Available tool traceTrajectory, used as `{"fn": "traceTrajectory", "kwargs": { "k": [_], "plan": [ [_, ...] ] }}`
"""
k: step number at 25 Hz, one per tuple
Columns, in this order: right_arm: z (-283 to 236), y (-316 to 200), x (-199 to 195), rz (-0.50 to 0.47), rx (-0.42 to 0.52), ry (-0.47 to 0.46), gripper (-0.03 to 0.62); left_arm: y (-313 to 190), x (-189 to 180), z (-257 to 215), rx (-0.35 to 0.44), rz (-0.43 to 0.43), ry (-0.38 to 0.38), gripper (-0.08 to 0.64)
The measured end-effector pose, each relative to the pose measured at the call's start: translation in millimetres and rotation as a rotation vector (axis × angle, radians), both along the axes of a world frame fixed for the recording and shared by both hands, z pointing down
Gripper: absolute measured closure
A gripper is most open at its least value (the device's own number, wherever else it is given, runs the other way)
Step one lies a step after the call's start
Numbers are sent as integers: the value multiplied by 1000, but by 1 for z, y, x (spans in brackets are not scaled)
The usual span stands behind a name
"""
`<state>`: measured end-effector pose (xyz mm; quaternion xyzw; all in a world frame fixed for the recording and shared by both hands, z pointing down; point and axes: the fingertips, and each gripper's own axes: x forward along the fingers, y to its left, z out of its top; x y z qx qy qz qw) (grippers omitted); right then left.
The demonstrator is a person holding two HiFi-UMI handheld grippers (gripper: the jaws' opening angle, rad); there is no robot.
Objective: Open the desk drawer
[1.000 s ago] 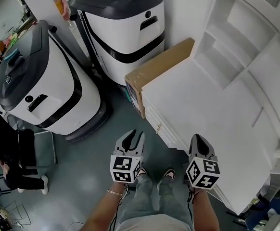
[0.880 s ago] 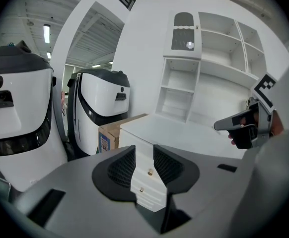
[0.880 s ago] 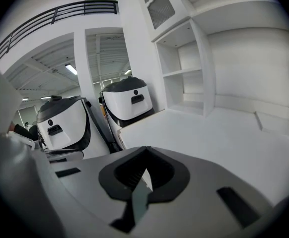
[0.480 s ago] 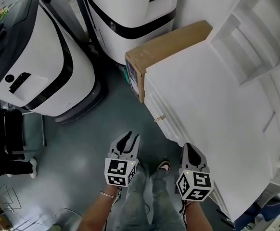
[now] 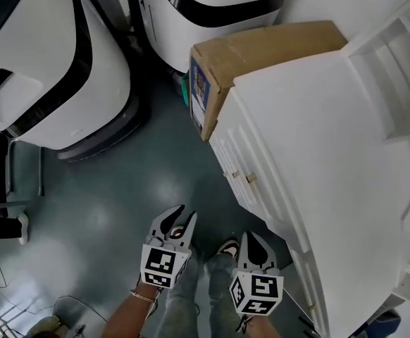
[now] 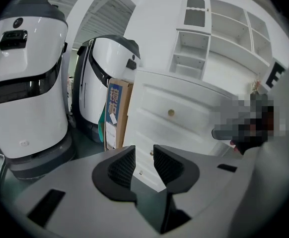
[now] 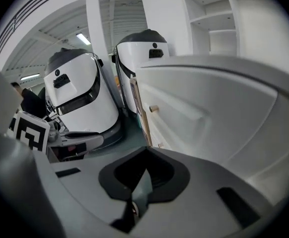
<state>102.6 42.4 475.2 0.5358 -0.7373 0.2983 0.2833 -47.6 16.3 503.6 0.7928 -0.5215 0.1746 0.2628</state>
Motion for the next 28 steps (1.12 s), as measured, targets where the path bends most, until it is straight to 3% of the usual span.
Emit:
{"fn": "traceTrajectory", "kwargs": {
  "k": [16, 28],
  "plan": [
    [141, 2, 7, 89, -75, 29, 586, -1, 0, 144, -16, 118, -31, 436],
    [232, -14, 20, 134, -75, 31, 586, -43, 40, 244, 39, 262, -20, 436]
  ]
}}
